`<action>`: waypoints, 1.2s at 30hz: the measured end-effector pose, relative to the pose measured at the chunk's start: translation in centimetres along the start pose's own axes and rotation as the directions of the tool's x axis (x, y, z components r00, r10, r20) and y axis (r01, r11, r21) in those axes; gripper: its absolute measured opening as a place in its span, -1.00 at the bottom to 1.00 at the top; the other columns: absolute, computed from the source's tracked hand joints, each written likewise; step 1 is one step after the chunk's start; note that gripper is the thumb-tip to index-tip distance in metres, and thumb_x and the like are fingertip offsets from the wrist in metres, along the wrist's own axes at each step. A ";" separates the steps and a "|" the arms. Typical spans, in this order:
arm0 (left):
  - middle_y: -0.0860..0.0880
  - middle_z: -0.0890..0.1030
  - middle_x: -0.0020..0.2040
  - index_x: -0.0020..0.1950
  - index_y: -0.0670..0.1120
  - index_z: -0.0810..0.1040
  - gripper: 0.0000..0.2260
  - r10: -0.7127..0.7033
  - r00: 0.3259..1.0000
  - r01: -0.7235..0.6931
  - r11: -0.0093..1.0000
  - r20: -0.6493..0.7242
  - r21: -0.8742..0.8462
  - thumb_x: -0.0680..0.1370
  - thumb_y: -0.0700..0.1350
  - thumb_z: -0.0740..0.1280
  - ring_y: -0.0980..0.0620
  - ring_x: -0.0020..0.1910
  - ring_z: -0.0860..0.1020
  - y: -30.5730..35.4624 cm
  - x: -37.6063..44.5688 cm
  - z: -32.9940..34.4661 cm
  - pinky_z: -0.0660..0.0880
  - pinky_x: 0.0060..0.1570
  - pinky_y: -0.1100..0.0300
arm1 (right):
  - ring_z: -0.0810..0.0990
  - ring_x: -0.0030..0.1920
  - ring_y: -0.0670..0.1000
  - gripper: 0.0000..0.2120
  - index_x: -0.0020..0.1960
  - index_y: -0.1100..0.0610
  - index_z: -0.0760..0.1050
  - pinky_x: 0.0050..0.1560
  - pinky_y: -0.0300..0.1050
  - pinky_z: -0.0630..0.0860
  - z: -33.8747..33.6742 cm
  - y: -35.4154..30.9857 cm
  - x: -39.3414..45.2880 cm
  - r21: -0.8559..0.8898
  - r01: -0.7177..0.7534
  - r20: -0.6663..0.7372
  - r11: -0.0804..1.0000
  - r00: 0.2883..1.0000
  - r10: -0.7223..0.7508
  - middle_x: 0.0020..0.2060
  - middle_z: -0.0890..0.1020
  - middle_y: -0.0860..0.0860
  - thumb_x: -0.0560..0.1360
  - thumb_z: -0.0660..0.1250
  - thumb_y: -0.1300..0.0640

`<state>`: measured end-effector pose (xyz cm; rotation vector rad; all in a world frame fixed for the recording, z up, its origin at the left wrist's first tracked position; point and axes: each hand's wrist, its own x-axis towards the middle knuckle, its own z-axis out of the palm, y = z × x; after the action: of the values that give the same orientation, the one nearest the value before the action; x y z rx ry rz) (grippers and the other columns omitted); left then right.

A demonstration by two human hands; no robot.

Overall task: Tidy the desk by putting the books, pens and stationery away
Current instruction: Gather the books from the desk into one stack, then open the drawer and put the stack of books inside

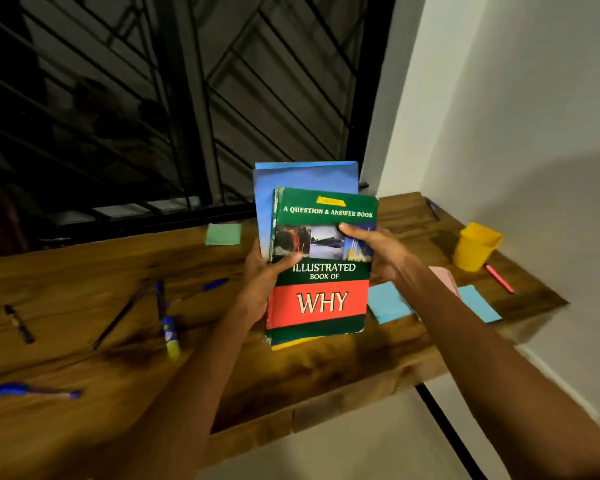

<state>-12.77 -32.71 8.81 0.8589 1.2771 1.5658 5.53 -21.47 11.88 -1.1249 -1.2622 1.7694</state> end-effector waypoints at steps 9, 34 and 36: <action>-0.20 0.67 0.01 0.14 -0.11 0.52 -0.53 -0.041 0.999 0.040 0.999 0.032 0.037 0.27 -0.23 0.55 -0.24 -0.06 0.66 -4.6 -2.1 5.8 0.62 -0.10 -0.10 | 0.64 -0.02 0.22 -0.57 0.10 0.29 0.57 0.12 0.14 0.56 -6.8 4.0 -3.6 0.065 0.161 -0.158 0.985 0.976 -0.149 0.02 0.67 0.24 0.28 0.54 0.20; -0.14 0.67 -0.06 -0.06 -0.08 0.56 -0.65 -0.112 0.958 0.179 0.953 -0.265 0.244 0.24 -0.16 0.60 -0.11 -0.22 0.67 -8.8 -6.4 5.3 0.63 -0.14 0.00 | 0.70 -0.17 0.07 -0.54 -0.02 0.05 0.49 -0.09 -0.04 0.64 -6.9 11.4 -6.5 -0.283 0.138 -0.027 0.949 0.988 -0.152 -0.11 0.71 0.07 0.21 0.57 0.37; -0.13 0.66 -0.10 -0.08 -0.06 0.57 -0.69 -0.144 0.958 0.183 0.973 -0.248 0.140 0.27 -0.25 0.57 -0.01 -0.31 0.65 -8.1 -6.5 5.3 0.62 -0.25 0.11 | 0.70 -0.24 0.02 -0.61 -0.04 0.09 0.53 -0.11 -0.05 0.63 -6.5 11.2 -6.8 -0.237 0.157 -0.050 0.959 0.984 -0.173 -0.20 0.72 0.01 0.24 0.55 0.37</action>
<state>-3.96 -36.63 2.27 0.6587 1.6232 1.4782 13.67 -28.44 1.89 -1.1617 -1.5042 1.4751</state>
